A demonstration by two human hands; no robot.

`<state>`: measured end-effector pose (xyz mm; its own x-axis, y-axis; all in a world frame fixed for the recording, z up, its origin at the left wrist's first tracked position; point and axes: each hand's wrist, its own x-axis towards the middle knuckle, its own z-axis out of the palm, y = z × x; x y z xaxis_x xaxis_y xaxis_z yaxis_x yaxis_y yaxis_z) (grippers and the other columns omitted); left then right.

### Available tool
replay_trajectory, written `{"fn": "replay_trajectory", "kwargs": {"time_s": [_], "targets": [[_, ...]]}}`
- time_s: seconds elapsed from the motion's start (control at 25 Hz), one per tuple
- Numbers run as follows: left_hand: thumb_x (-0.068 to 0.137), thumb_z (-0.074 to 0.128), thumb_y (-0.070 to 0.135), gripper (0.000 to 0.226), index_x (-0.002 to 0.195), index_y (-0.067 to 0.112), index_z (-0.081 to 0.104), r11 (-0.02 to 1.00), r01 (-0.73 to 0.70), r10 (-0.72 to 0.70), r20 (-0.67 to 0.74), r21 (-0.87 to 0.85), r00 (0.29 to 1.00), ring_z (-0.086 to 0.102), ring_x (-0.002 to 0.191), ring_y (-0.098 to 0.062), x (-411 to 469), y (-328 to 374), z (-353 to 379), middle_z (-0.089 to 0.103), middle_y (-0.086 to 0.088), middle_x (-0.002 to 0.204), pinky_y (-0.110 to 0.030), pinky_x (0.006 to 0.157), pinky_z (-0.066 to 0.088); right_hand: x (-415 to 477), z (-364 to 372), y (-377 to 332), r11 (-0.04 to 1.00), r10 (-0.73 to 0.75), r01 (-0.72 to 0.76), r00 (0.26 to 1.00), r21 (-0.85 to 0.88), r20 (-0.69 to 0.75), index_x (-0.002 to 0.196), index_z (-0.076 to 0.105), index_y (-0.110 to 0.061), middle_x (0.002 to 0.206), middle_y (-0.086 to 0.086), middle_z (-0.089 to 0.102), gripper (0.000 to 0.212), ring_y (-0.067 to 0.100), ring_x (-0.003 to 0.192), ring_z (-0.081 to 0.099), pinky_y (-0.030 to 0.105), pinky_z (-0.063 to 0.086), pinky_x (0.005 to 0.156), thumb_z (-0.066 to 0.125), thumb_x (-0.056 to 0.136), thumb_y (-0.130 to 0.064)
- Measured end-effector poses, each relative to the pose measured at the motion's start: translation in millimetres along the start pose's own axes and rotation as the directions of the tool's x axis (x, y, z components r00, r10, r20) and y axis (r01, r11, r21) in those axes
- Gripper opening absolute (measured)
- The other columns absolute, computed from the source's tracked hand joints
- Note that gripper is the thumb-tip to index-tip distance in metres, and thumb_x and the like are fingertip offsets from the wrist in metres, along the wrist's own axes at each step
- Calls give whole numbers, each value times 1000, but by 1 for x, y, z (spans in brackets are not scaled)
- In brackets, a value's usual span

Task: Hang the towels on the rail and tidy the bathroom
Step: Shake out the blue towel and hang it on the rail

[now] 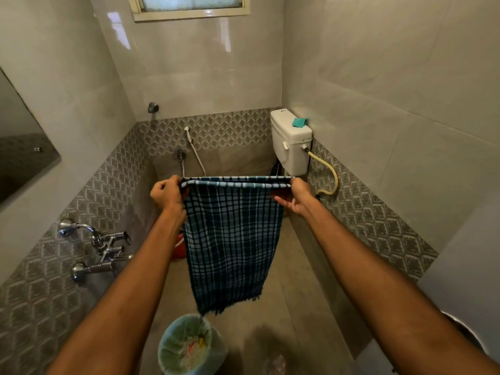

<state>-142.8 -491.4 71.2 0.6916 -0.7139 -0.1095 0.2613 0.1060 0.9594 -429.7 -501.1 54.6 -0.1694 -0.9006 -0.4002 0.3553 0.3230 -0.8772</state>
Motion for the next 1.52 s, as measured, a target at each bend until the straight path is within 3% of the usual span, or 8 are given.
{"fn": "replay_trajectory", "kwargs": {"time_s": [0.28, 0.6, 0.76, 1.0, 1.12, 1.24, 1.36, 1.52], "targets": [[65, 82, 9, 47, 100, 17, 52, 917, -230, 118, 331, 325, 936, 63, 84, -18, 10, -20, -36, 62, -5, 95, -34, 72, 55, 12, 4, -20, 899, -370, 317, 919, -301, -136, 80, 73, -3, 72, 6, 64, 21, 16, 58, 55, 26, 40, 48, 60, 80, -20], [76, 61, 11, 15, 87, 19, 66, 410, -681, 368, 574, 607, 732, 60, 87, -25, 12, -26, -47, 67, -9, 86, -40, 73, 51, 17, -36, 0, 961, -276, 274, 956, 34, 98, 83, 70, -2, 77, 4, 69, 3, 11, 68, 65, 20, 54, 59, 72, 81, -3], [80, 56, -5, 16, 88, 8, 61, 446, -726, 304, 675, 523, 673, 52, 94, -31, 10, -30, -57, 56, -17, 93, -45, 80, 47, 11, -49, 20, 720, -492, 536, 842, -440, 222, 106, 69, 12, 92, 13, 70, 27, 4, 73, 64, 16, 53, 76, 71, 80, 6], [84, 65, 6, 16, 80, 21, 59, 878, -410, -28, 884, 245, 467, 56, 61, -9, 49, 64, -26, 56, -1, 72, -21, 54, 49, -6, -42, -61, 856, -454, 510, 821, -89, 346, 91, 77, -7, 80, -1, 77, 21, 9, 73, 73, 22, 58, 67, 65, 81, 7], [94, 52, 36, 22, 100, 21, 67, 996, -70, -18, 860, 62, 510, 60, 80, -18, 75, 129, 36, 61, -4, 94, -27, 66, 54, 6, 11, -151, 941, -336, 316, 837, 120, 432, 129, 62, -11, 110, 6, 71, 44, 18, 86, 72, 31, 60, 73, 64, 88, -27], [97, 30, 53, 55, 114, 12, 62, 977, 196, -177, 839, 85, 514, 65, 99, -25, 65, 73, 28, 71, -7, 105, -31, 79, 58, 39, 7, -122, 985, -133, 168, 845, -22, 518, 151, 32, -25, 118, -5, 63, 75, 16, 79, 65, 27, 50, 64, 45, 90, -66], [93, 49, 50, 39, 98, 16, 68, 944, 227, -327, 622, 238, 711, 70, 89, -23, 31, -39, -47, 77, 4, 83, -26, 67, 59, 41, -57, 34, 978, 208, -163, 758, -130, 618, 132, 61, -12, 110, 23, 65, 62, 43, 94, 62, 37, 47, 72, 60, 88, -56], [82, 63, 21, 20, 90, 9, 77, 720, 421, -690, 499, 552, 525, 73, 87, -25, 23, -98, -99, 77, -6, 88, -35, 69, 60, 17, -54, 139, 893, 418, -300, 829, -334, 372, 114, 71, -2, 107, 14, 72, 50, 30, 97, 69, 45, 55, 92, 83, 73, -27]]}}
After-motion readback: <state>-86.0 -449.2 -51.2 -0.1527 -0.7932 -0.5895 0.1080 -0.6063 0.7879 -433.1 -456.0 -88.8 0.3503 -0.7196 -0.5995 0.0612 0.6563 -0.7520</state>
